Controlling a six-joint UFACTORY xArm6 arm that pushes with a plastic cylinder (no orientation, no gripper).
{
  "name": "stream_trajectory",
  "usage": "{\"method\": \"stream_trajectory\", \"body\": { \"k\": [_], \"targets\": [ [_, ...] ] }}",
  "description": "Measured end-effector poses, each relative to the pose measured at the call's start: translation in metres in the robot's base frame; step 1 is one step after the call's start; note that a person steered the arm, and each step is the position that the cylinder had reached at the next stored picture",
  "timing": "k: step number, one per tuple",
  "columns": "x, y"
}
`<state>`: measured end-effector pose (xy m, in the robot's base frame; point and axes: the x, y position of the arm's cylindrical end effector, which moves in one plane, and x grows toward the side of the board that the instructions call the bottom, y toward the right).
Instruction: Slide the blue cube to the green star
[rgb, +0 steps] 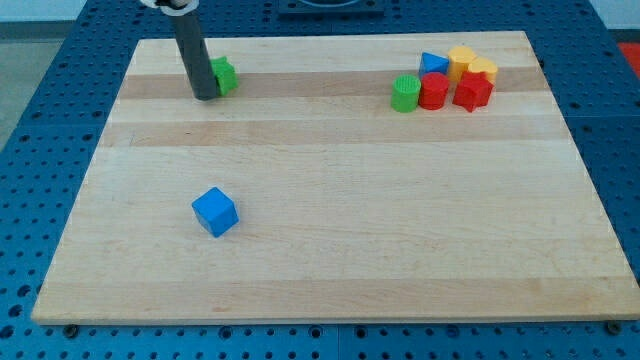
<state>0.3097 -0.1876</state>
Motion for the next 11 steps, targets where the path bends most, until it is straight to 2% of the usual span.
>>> {"method": "stream_trajectory", "body": {
  "k": [1, 2, 3, 4, 5, 6, 7, 8, 9, 11],
  "targets": [
    [-0.028, -0.017],
    [-0.028, 0.073],
    [-0.034, 0.105],
    [0.044, 0.084],
    [0.096, 0.158],
    [0.058, 0.175],
    [0.061, 0.175],
    [0.176, 0.209],
    [0.235, 0.176],
    [0.236, 0.073]
  ]
}}
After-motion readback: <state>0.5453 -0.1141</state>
